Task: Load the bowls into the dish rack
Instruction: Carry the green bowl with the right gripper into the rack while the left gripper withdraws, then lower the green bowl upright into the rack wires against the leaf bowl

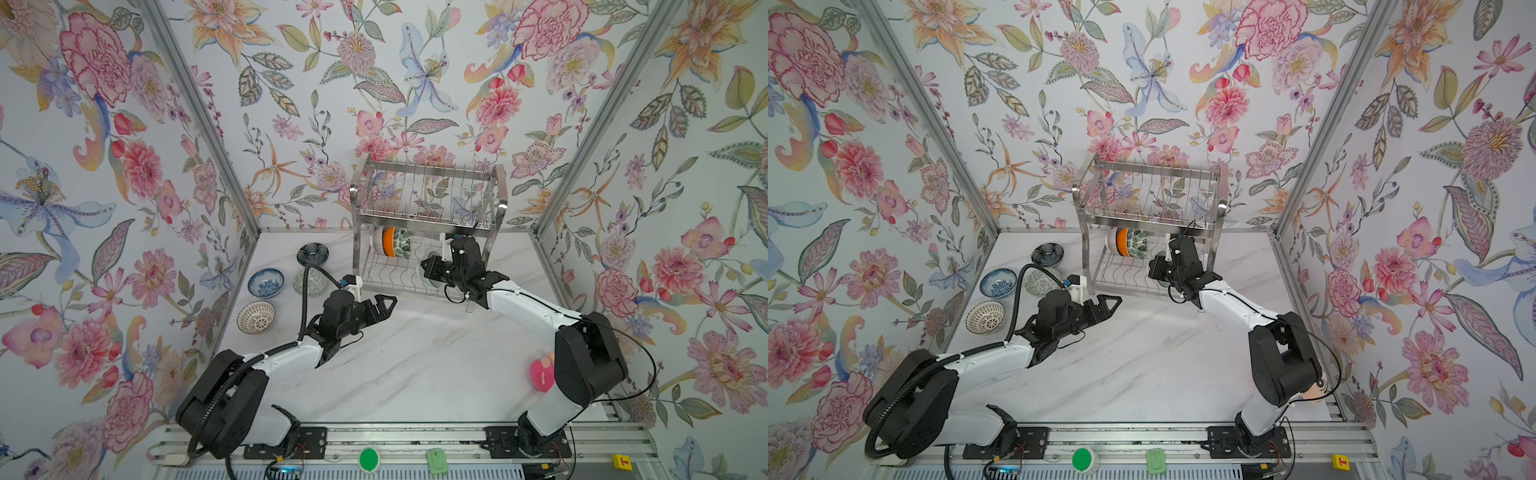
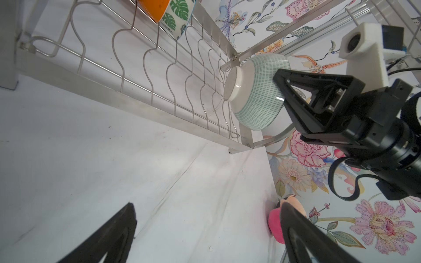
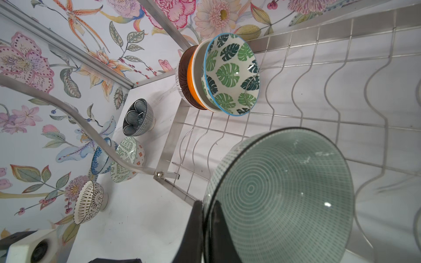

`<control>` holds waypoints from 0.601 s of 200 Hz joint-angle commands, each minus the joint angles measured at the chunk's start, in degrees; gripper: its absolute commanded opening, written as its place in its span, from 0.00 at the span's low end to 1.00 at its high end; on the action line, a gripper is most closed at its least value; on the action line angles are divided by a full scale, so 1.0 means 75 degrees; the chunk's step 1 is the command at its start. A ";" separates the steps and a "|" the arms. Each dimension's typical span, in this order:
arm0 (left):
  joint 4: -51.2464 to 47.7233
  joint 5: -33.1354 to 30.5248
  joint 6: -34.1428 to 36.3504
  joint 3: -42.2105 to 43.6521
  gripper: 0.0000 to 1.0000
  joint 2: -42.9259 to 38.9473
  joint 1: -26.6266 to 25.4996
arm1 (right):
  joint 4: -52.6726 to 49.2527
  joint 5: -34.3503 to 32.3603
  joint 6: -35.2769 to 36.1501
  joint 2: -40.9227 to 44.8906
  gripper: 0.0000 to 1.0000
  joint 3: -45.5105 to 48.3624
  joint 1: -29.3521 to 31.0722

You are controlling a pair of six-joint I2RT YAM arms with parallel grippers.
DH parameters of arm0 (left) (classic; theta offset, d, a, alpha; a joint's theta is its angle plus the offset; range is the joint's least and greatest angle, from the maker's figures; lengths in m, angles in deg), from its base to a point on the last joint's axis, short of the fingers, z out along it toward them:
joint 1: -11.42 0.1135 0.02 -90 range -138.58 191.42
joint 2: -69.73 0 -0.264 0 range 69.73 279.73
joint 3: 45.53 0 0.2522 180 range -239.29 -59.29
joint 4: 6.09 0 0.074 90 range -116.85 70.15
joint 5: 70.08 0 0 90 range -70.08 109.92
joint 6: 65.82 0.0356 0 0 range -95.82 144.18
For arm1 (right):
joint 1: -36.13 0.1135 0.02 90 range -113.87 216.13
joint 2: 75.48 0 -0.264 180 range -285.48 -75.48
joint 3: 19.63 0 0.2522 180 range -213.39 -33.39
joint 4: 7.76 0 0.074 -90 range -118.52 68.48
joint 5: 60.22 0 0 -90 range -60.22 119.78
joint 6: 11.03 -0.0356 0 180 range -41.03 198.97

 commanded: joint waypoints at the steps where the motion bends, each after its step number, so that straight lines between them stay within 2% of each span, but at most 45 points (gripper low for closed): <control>1: 0.0077 -0.0260 0.0060 -0.0548 0.99 0.0336 -0.0060 | 0.0760 0.0303 -0.0306 -0.0296 0.00 -0.0541 -0.0143; 60: -0.0146 -0.0526 0.0130 -0.1605 0.99 0.1090 -0.0060 | 0.1090 0.0454 -0.0611 -0.0997 0.00 -0.1158 -0.0311; 82: -0.0496 -0.0533 0.0275 -0.2183 0.99 0.1705 -0.0060 | 0.1356 0.0446 -0.0826 -0.1172 0.00 -0.1216 -0.0384; 120: -0.0901 -0.0463 0.0451 -0.2869 0.99 0.2120 -0.0066 | 0.1994 0.0526 -0.1244 -0.1463 0.00 -0.1214 -0.0506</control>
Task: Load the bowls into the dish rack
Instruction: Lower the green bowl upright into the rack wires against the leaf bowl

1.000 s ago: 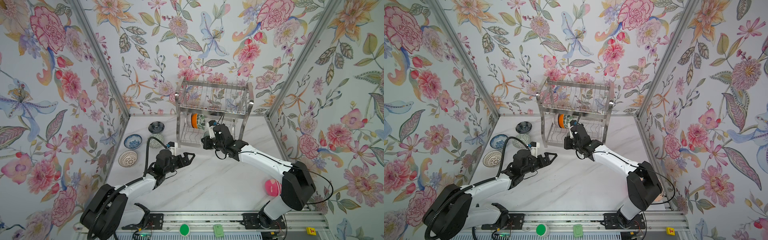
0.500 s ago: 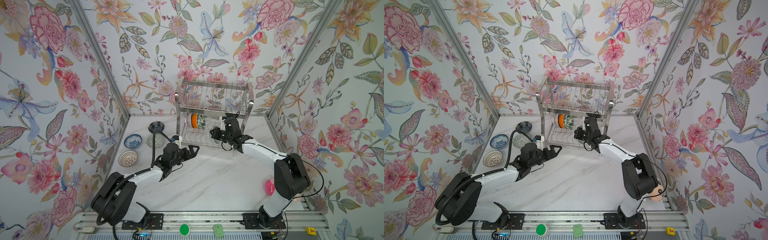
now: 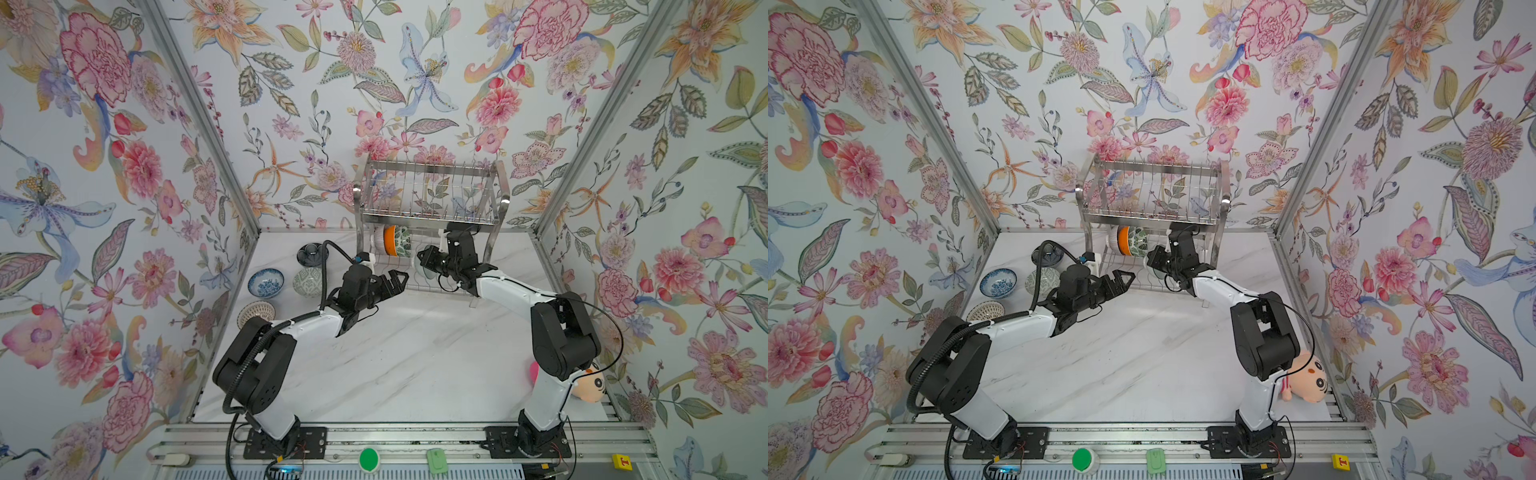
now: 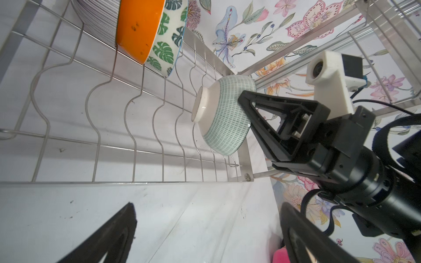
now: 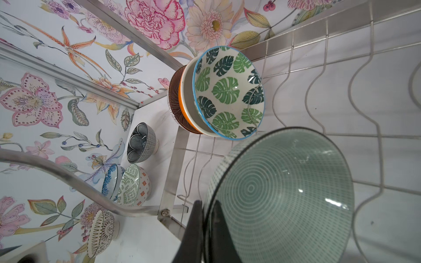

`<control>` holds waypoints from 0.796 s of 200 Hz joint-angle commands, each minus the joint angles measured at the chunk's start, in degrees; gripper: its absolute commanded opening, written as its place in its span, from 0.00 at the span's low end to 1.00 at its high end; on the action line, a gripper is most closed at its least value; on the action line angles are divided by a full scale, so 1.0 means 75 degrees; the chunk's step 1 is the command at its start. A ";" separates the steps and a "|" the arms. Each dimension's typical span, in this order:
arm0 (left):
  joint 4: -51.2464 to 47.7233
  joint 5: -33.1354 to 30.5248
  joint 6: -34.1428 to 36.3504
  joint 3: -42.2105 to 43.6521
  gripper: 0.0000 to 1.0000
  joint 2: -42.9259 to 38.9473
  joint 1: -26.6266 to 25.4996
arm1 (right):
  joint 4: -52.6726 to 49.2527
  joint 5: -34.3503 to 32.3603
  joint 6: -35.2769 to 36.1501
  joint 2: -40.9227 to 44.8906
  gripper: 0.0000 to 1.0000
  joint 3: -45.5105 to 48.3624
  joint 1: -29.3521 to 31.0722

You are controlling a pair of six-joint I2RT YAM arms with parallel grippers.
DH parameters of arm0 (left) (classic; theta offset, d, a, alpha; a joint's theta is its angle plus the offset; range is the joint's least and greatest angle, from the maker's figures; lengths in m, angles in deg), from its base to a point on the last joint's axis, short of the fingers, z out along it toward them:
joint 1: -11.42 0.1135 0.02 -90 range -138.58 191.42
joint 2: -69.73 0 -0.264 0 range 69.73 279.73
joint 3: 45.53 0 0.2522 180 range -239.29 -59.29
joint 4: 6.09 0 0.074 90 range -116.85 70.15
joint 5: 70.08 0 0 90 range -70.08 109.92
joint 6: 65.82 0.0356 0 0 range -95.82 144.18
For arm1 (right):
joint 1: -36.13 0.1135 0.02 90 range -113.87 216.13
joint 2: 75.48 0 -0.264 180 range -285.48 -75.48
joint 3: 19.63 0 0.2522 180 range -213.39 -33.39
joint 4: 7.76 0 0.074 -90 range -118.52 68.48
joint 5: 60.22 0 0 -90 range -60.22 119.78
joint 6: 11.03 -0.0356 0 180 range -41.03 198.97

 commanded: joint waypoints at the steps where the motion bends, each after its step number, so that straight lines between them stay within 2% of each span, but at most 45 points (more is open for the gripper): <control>1: -0.0409 -0.0119 0.0300 -0.0451 0.99 0.0185 -0.0057 | 0.1067 0.0130 -0.0357 -0.0111 0.00 -0.0361 -0.0116; 63: -0.0573 -0.0017 0.0473 -0.0762 0.99 0.0483 -0.0008 | 0.2149 0.0246 -0.0733 -0.0631 0.00 -0.0328 -0.0170; 113: -0.0760 0.0147 0.0646 -0.0979 0.99 0.0706 0.0052 | 0.4096 0.0344 -0.1113 -0.1023 0.00 0.0071 -0.0190; 159: -0.1015 0.0256 0.0864 -0.1169 0.99 0.0847 0.0152 | 0.4956 0.0319 -0.1479 -0.1629 0.00 -0.0141 -0.0248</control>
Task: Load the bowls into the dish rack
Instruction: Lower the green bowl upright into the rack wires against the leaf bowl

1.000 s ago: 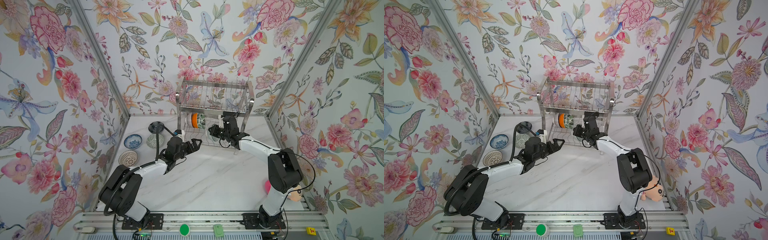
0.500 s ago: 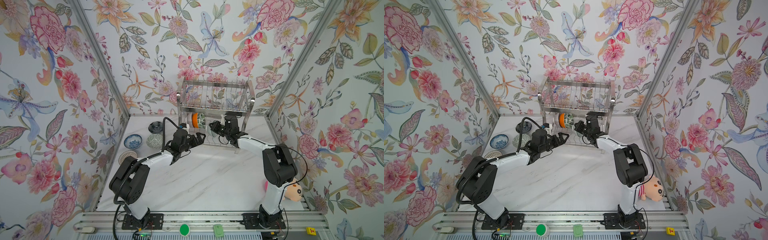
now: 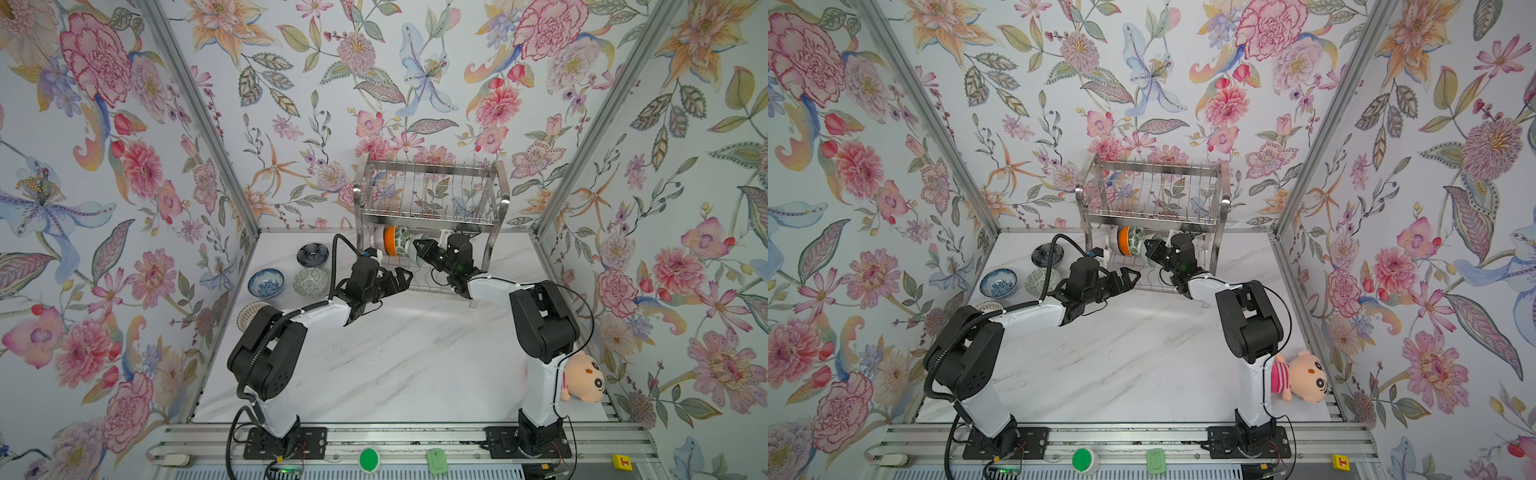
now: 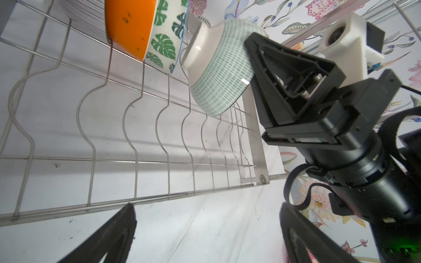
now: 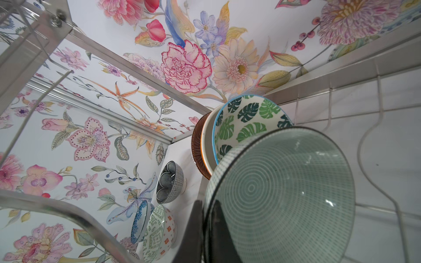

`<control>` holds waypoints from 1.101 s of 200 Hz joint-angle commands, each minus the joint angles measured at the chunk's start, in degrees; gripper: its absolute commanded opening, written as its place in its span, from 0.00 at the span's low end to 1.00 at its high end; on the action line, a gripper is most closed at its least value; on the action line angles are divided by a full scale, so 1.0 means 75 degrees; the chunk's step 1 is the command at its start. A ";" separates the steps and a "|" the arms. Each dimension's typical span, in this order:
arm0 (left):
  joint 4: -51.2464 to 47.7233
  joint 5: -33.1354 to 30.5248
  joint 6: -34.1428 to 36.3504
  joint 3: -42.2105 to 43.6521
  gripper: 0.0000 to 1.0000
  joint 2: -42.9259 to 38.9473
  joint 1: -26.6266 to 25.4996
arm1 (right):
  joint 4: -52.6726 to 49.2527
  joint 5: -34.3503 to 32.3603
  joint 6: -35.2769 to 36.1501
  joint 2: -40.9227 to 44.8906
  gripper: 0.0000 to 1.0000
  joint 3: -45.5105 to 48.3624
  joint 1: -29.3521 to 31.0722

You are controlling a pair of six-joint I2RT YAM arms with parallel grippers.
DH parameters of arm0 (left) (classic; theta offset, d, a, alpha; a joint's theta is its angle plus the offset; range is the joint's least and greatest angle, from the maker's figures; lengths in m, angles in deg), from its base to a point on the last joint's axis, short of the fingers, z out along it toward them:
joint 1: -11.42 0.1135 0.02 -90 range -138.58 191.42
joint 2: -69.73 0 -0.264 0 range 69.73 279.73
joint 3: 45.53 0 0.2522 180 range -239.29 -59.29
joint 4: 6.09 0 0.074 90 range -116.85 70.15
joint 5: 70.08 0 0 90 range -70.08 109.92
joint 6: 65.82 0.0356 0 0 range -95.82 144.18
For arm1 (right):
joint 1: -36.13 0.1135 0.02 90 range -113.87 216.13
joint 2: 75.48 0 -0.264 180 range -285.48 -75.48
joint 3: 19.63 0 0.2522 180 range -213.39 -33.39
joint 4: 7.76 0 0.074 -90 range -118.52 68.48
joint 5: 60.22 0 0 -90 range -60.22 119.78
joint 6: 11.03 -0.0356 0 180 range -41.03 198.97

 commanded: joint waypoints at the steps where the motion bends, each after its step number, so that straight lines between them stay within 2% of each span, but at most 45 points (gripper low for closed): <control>1: -0.0243 0.0160 0.0294 -0.0260 0.99 0.0160 0.0099 | 0.1430 0.0076 -0.0330 -0.0343 0.00 -0.0190 -0.0101; 57: -0.0435 0.0266 0.0486 -0.0395 0.99 0.0341 0.0282 | 0.3225 0.0291 -0.1068 -0.1256 0.00 -0.0360 -0.0136; 220: -0.0744 0.0298 0.0828 -0.0483 0.99 0.0479 0.0442 | 0.3718 0.0140 -0.1798 -0.2500 0.00 -0.1329 -0.0285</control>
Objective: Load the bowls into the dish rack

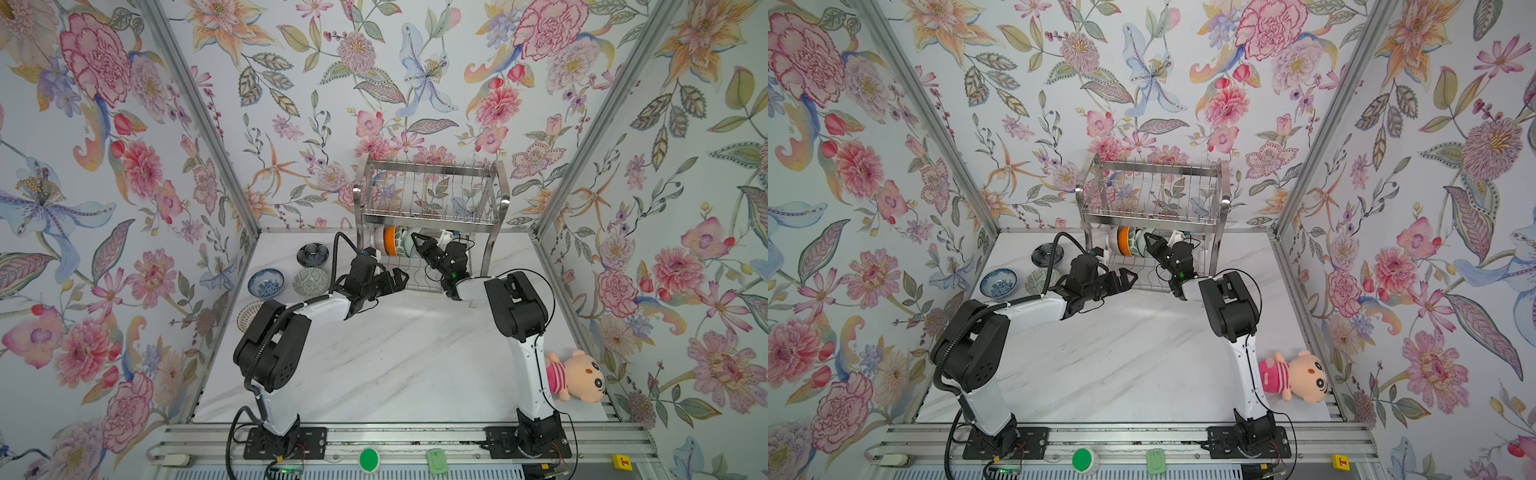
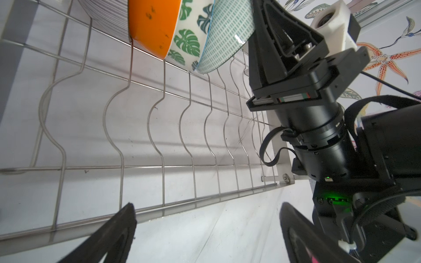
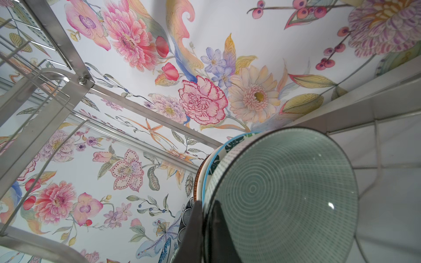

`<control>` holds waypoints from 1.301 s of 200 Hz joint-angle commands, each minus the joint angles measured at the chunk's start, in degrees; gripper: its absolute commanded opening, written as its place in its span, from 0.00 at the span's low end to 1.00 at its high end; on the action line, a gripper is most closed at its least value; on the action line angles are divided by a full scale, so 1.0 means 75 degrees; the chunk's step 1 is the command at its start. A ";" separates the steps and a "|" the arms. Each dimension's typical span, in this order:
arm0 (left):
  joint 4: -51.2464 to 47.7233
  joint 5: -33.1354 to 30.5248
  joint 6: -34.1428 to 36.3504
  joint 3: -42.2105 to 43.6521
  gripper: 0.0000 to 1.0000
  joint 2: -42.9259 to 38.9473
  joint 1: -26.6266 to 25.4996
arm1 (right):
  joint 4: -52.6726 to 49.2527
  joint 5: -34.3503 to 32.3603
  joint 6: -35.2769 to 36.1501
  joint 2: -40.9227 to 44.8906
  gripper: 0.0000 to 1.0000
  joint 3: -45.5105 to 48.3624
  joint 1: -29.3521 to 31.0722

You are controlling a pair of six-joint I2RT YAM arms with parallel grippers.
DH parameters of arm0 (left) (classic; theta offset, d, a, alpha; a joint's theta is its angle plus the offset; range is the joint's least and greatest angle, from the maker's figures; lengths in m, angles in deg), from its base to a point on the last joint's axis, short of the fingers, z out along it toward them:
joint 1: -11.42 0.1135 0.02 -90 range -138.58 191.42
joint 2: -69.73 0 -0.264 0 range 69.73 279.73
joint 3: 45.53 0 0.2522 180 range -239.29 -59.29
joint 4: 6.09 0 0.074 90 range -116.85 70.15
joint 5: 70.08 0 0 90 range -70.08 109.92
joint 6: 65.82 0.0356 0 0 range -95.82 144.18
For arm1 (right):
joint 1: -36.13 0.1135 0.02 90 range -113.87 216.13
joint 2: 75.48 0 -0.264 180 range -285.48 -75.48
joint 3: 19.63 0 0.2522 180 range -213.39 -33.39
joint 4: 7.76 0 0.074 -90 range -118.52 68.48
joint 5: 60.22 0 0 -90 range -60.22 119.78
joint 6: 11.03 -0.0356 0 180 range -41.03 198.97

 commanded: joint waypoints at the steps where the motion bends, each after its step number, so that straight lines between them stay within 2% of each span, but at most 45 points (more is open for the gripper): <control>1: -0.0171 0.0099 0.0205 -0.0167 0.99 0.0052 0.0104 | 0.0545 -0.0056 -0.0163 -0.0258 0.00 -0.0323 -0.0069; 104: -0.0229 0.0134 0.0264 -0.0105 0.99 0.0019 0.0132 | 0.0034 -0.0423 0.0064 -0.0218 0.00 -0.0252 -0.0054; 139: -0.0217 0.0112 0.0240 -0.0037 0.99 -0.0031 0.0121 | -0.0417 -0.0402 0.0229 -0.0144 0.05 -0.0282 -0.0053; 163: -0.0207 0.0086 0.0225 0.0021 0.99 -0.0076 0.0121 | -0.0620 -0.0365 0.0254 -0.0154 0.14 -0.0285 -0.0046; 220: -0.0203 0.0074 0.0171 0.0034 0.99 -0.0145 0.0116 | -0.0694 -0.0328 0.0221 -0.0100 0.14 -0.0136 -0.0067; 260: -0.0211 0.0059 0.0155 0.0046 0.99 -0.0179 0.0089 | -0.0718 -0.0289 0.0235 -0.0030 0.20 -0.0113 -0.0097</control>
